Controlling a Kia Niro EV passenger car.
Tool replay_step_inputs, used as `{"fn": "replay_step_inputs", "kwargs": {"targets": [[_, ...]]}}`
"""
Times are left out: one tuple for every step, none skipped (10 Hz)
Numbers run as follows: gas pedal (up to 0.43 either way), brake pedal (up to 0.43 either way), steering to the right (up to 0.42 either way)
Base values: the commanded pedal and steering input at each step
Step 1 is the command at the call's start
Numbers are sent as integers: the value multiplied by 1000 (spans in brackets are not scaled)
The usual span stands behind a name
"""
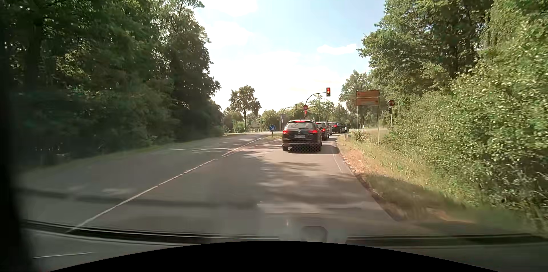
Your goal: Follow the waypoints while adhering to traffic rules and regulations
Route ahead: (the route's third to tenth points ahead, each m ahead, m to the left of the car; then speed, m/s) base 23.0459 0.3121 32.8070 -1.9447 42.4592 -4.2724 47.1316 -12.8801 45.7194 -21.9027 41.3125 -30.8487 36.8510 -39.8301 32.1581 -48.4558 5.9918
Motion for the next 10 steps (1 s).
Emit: {"fn": "replay_step_inputs", "kwargs": {"targets": [[0,311,38],[0,311,38],[0,305,36],[0,299,36],[0,305,36],[0,311,36],[0,317,36],[0,317,36],[0,323,36],[0,323,36]]}}
